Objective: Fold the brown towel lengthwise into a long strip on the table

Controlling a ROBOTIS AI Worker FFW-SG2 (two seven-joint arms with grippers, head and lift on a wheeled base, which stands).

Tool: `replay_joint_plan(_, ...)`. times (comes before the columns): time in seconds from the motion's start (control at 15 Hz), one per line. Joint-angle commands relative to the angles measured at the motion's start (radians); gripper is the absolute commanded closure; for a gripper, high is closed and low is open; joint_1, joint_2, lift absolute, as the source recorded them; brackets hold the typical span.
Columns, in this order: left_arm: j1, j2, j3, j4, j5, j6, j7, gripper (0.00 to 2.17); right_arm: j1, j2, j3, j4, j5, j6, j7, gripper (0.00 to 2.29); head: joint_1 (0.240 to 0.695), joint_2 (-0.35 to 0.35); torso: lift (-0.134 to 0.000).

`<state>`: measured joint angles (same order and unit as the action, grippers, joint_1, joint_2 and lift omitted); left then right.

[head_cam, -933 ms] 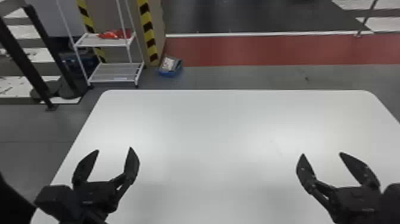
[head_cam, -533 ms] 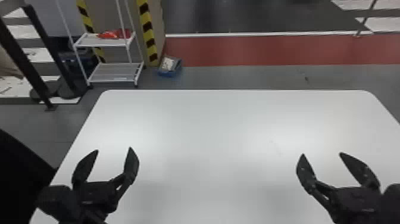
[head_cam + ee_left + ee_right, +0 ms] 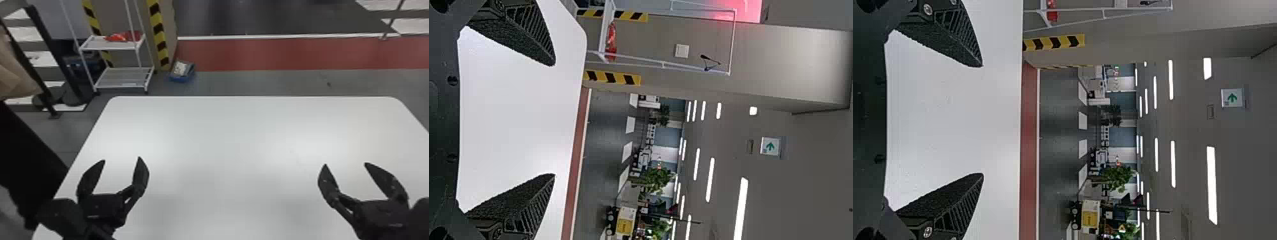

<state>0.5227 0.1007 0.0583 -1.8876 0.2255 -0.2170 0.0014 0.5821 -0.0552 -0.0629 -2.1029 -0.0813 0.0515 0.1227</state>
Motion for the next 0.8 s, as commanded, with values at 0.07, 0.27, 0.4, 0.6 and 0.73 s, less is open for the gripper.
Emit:
replay_joint_plan(0.07,0.000,-0.001,-0.002,-0.001,0.000,-0.002,0.000,0.08,0.001,0.000,0.000,0.000,-0.002,0.000,0.000,0.10,0.695,0.063,-0.094)
replay_joint_plan(0.27,0.000,-0.001,-0.002,-0.001,0.000,-0.002,0.000,0.08,0.001,0.000,0.000,0.000,-0.002,0.000,0.000,0.10,0.695,0.062,-0.094)
replay_joint_plan(0.4,0.002,-0.001,-0.002,-0.002,0.000,-0.002,0.000,0.08,0.001,0.000,0.000,0.000,-0.002,0.000,-0.002,0.10,0.695,0.062,-0.094)
replay_joint_plan(0.6,0.002,-0.001,-0.002,-0.002,0.000,-0.002,0.000,0.08,0.001,0.000,-0.002,0.000,-0.003,0.003,-0.002,0.10,0.695,0.061,-0.094)
replay_joint_plan(0.73,0.002,-0.001,-0.002,-0.002,0.000,-0.002,-0.001,0.08,0.001,0.000,-0.003,0.000,-0.003,0.003,-0.003,0.10,0.695,0.060,-0.094)
